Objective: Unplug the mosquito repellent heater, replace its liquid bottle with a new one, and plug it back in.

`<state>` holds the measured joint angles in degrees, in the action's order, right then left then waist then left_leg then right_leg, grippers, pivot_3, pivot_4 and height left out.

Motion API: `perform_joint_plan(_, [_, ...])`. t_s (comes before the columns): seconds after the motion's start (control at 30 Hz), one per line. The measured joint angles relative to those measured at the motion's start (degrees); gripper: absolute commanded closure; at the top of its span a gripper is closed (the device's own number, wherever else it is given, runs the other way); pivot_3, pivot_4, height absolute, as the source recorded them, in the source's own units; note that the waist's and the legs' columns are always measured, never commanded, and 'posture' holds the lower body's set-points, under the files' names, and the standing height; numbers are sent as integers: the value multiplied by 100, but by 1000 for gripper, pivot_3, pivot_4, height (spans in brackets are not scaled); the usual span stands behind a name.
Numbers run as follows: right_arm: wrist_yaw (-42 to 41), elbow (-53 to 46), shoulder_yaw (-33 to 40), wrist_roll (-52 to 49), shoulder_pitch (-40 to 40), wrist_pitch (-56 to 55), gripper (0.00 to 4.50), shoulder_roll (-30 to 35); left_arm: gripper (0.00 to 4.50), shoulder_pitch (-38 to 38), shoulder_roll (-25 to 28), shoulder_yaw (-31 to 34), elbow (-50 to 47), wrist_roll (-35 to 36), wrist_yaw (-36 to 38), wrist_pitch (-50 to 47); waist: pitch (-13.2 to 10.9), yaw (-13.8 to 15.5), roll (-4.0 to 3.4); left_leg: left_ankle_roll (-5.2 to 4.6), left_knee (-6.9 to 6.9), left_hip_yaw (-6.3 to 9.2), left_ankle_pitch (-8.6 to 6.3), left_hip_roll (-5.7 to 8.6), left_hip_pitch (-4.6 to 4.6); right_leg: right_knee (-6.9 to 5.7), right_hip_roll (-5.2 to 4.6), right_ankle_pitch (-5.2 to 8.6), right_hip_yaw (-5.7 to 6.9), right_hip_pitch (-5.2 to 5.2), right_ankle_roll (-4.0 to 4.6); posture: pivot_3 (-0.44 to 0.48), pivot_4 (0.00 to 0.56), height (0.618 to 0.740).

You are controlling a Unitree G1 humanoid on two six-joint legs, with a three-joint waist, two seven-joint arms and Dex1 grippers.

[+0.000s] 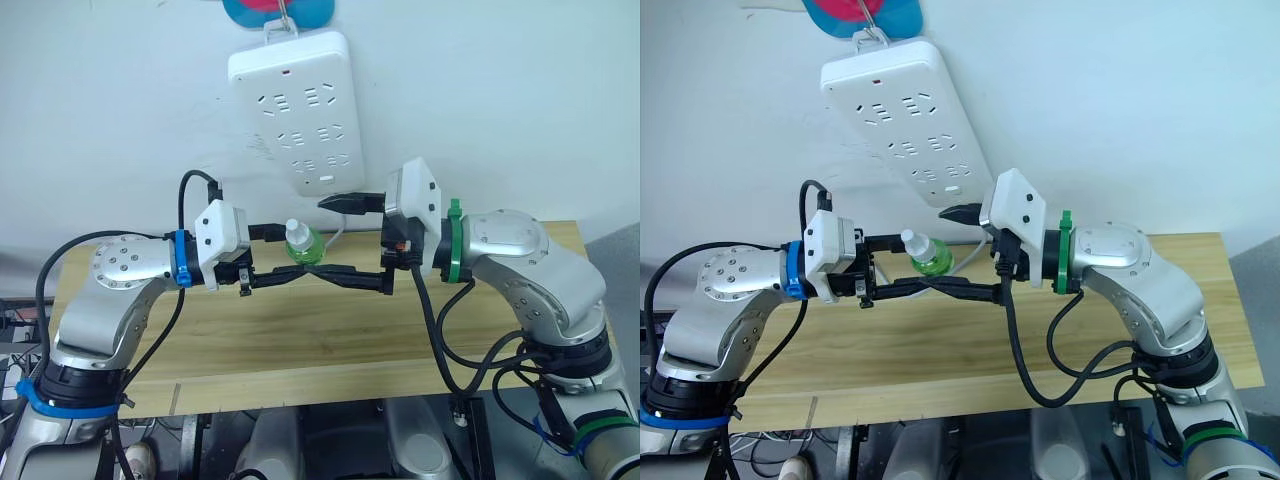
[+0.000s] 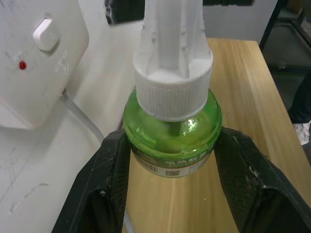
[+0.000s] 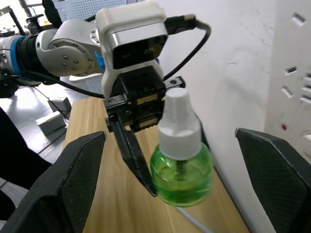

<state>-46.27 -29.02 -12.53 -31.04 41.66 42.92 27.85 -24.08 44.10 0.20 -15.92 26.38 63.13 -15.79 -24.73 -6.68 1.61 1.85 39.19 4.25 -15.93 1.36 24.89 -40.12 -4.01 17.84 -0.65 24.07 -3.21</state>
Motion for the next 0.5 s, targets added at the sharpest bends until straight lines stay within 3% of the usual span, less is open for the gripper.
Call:
perform_joint_plan(0.17, [2, 24, -61, 4, 27, 13, 0, -46, 2254, -111, -16, -101, 3, -103, 22, 21, 0, 1, 0, 0, 1, 1, 0, 0, 0, -2, 0, 0, 0, 1, 0, -192, 414, 740])
perform_joint_plan(0.23, [0, 36, -82, 4, 40, 18, 391, -69, 2254, -128, -16, -112, 3, -131, 46, 32, 0, 2, 0, 0, 4, 1, 0, 0, 0, -4, 0, 0, 0, 1, 0, -188, 415, 740])
perform_joint_plan(0.5, [-92, 84, -134, 24, 81, 70, 391, -87, 2254, -318, -16, -284, -39, -317, 107, 39, 0, 15, 0, -1, 27, 2, 0, 0, 0, -21, 0, 0, -1, 1, 0, -183, 415, 740])
